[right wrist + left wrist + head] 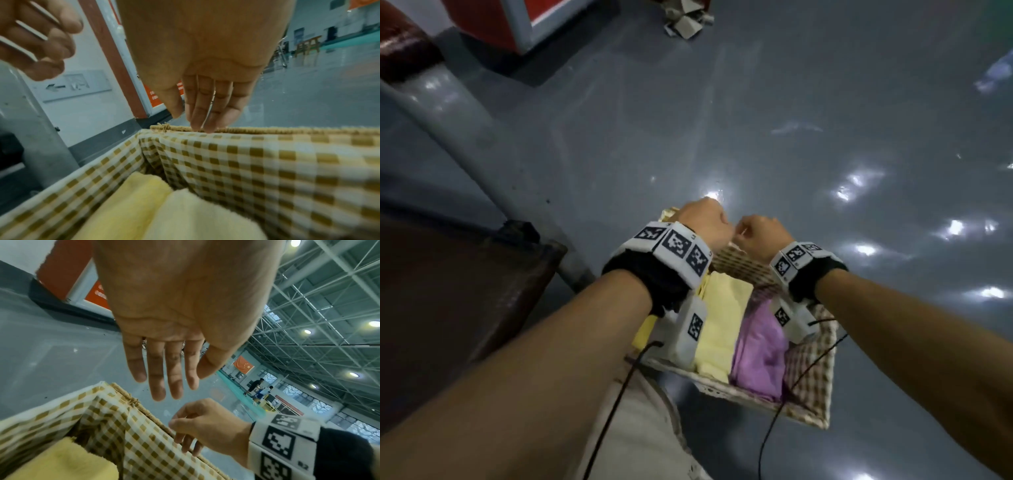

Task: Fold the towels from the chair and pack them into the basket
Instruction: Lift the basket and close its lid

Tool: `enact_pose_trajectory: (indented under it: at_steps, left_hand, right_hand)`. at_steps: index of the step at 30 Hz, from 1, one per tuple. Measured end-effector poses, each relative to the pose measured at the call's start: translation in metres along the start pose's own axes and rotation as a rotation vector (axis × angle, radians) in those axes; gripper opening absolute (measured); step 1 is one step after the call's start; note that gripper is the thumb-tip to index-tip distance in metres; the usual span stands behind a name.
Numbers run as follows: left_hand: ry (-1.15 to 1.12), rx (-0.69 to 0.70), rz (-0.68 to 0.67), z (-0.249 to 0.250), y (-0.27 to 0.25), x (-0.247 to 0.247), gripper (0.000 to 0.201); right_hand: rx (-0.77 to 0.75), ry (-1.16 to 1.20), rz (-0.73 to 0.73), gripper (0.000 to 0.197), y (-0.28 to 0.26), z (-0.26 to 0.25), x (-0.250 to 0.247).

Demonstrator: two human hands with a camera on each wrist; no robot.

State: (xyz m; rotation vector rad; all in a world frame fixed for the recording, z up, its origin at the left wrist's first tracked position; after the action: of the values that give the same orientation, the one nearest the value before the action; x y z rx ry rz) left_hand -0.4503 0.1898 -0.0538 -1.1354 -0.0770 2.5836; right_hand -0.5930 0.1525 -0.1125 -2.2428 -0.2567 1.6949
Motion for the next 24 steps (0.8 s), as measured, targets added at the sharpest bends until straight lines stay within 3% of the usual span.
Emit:
enact_pose_trajectory:
  at_steps: [3, 6, 12, 15, 20, 24]
  left_hand:
    - [-0.014, -0.025, -0.045, -0.015, 0.02, -0.004, 0.011]
    - [0.011, -0.109, -0.133, -0.018, 0.025, -0.001, 0.023]
    - [0.05, -0.227, -0.269, -0.018, 0.031, -0.008, 0.029]
    - [0.044, -0.255, -0.218, -0.027, 0.044, -0.015, 0.017]
    - [0.076, -0.286, -0.081, -0.077, 0.086, 0.001, 0.032]
    - [0.035, -0.387, -0.089, -0.125, 0.098, 0.038, 0.042]
  right_hand:
    - [0.046, -0.008, -0.005, 0.019, 0.012, 0.005, -0.006]
    - [0.148, 0.021, -0.078, 0.018, 0.005, 0.024, -0.015]
    - [0.371, 0.064, -0.174, 0.018, -0.021, 0.09, -0.046]
    - [0.491, 0.11, -0.149, 0.023, -0.03, 0.131, -0.057]
    - [0.711, 0.229, 0.048, 0.034, -0.011, 0.198, -0.043]
    - [0.917, 0.252, -0.056, 0.059, 0.006, 0.222, 0.004]
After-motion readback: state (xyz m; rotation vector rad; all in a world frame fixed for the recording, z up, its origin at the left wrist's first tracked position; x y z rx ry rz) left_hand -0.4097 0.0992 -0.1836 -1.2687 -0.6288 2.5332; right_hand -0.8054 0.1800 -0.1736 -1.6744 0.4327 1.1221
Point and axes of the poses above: each hand's wrist, its own y-axis towards the middle knuckle, its own x-axis out of the palm, z = x × y, the point moved 5 cm from there along y, towards the middle knuckle, and after that the axes turned 12 degrees about x, right-handed, at the moved point
